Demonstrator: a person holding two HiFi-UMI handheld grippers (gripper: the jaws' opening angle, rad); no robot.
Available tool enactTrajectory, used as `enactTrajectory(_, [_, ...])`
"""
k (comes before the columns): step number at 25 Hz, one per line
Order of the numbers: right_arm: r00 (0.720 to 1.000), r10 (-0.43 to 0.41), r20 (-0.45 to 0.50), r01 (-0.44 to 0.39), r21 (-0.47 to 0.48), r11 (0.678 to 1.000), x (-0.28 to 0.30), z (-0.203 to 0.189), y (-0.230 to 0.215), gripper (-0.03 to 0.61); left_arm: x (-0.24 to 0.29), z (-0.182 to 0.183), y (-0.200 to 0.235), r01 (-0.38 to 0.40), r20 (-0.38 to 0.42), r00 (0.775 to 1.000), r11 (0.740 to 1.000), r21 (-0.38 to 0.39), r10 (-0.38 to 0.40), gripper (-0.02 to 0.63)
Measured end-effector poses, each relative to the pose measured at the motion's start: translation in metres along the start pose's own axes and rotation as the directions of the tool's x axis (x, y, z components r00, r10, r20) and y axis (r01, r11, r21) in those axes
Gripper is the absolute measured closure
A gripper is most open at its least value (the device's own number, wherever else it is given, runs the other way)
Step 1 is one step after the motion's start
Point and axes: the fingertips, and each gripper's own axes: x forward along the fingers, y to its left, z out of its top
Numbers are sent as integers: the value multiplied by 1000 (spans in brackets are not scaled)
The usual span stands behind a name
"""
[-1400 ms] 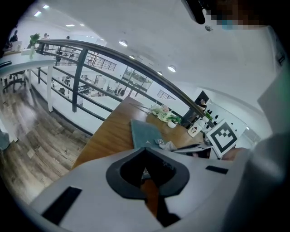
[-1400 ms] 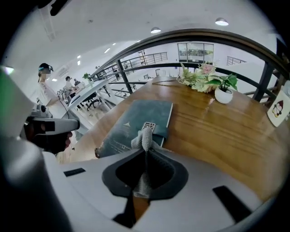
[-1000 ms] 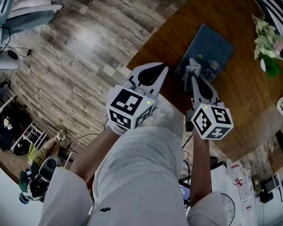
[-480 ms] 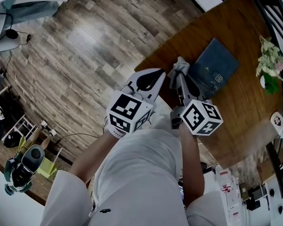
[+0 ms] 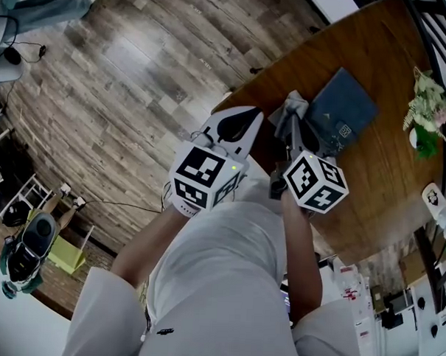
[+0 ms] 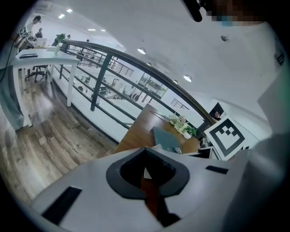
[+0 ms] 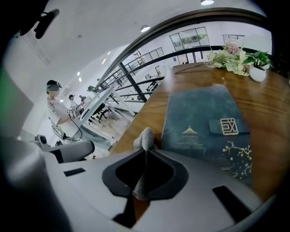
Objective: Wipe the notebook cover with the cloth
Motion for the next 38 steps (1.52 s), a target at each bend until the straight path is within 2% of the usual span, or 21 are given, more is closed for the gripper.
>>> enactTrajectory(5, [999,-38,11,38,-27,999,-1,11,-11,551,11,4,-4,13,-15,1000,1000,-2,-13,594])
enactTrajectory(29, [992,-89,86,95,-66,993,25,96,-40,551,39,26,2,20,-35,999,1000,-6,-20,594])
enactTrajectory(38, [985,-109,134,115,-39,993,34,126,-52,551,47,32,0,20,-33,999,1000,3,-20,594])
